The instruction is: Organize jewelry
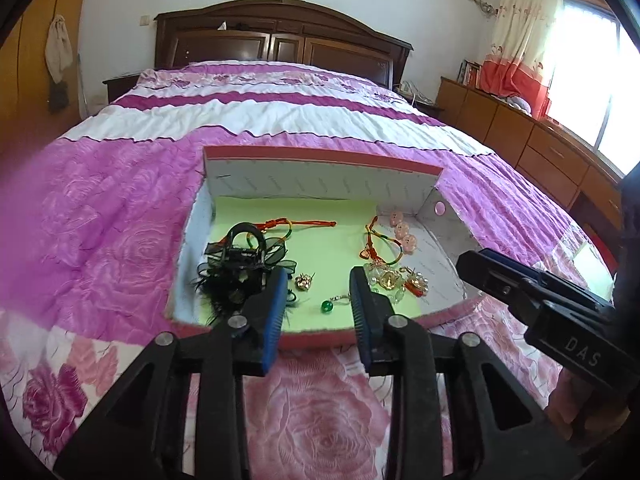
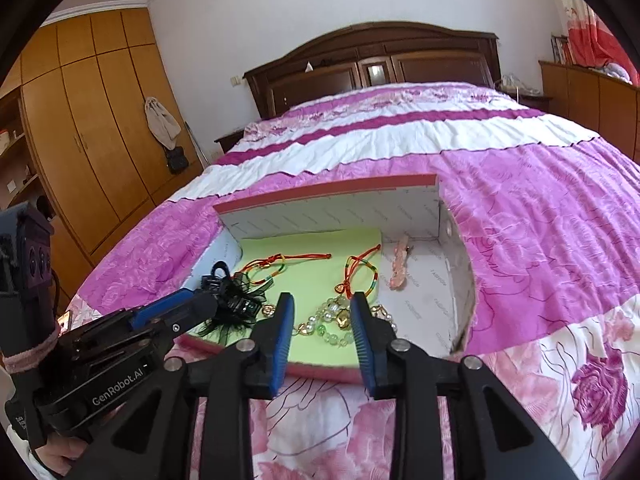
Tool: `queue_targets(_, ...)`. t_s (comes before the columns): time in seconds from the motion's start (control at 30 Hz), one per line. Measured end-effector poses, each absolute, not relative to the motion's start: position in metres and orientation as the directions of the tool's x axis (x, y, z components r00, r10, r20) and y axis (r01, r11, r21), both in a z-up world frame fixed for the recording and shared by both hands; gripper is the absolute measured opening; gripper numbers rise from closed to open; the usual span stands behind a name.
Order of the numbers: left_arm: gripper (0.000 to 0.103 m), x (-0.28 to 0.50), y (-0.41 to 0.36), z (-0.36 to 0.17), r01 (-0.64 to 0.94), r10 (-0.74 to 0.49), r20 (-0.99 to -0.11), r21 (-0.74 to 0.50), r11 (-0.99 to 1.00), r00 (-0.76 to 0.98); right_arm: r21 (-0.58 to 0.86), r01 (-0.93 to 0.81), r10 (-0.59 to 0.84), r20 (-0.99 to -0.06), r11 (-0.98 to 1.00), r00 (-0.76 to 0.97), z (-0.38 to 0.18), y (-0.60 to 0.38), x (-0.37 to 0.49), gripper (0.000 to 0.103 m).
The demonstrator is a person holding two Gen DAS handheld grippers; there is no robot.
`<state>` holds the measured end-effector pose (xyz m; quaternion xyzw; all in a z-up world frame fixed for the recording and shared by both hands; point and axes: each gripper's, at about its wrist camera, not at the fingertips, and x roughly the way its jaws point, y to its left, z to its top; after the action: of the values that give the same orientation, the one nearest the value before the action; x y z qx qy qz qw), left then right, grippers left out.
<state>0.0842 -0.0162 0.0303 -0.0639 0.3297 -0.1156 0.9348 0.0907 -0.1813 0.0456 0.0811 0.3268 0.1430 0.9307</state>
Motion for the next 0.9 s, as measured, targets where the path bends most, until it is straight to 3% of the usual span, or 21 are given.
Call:
queue_targets(0.27, 0.035, 0.065, -0.015, 0.029, 0.137, -0.215, -0.601, -0.174, 0.975, 0.77, 0.212, -0.193, 0.28, -0.552, 0.958, 0.785, 0.049, -0.185, 0.06, 0.051)
queue_targets(0.53, 0.038, 0.053, -0.017, 0.017, 0.096, -0.17, -0.621, -0.15, 0.984, 0.765, 0.177, -0.176, 0.247, -0.572, 0.968, 0.782, 0.039, -0.185, 0.037, 0.062)
queue_targets(0.9, 0.039, 0.042, -0.026, 0.005, 0.086, -0.137, -0.63, -0.112, 0.99, 0.764, 0.149, -0.134, 0.197, -0.594, 0.98, 0.78, 0.023, -0.187, 0.026, 0.066)
